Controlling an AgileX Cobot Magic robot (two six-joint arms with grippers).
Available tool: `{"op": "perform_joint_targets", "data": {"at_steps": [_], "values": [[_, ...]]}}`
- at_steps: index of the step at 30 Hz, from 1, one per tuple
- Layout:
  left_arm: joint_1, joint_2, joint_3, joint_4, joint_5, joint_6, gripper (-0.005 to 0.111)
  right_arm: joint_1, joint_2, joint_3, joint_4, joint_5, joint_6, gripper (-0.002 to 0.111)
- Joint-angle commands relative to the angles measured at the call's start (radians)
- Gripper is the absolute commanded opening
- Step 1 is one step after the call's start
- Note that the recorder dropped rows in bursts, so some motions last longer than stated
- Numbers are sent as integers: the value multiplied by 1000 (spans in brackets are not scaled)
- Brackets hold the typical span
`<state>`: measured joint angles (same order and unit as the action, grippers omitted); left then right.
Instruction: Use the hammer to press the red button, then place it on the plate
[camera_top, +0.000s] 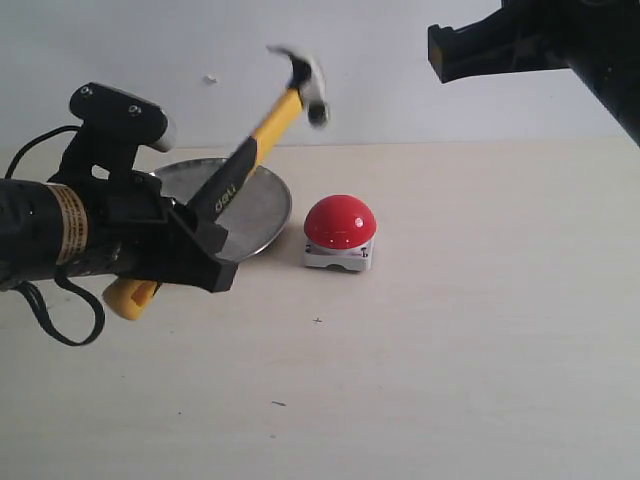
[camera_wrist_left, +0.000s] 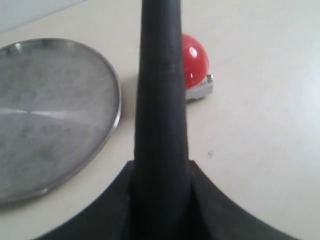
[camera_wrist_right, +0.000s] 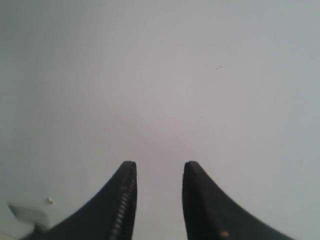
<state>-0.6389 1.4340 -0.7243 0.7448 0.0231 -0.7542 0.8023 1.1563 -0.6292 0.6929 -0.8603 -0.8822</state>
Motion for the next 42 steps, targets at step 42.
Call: {"op": "perform_joint_targets", "data": {"at_steps": [42], "values": [[11, 152, 0, -81, -264, 104, 0, 0, -5, 239, 1018, -25, 25, 0]]}}
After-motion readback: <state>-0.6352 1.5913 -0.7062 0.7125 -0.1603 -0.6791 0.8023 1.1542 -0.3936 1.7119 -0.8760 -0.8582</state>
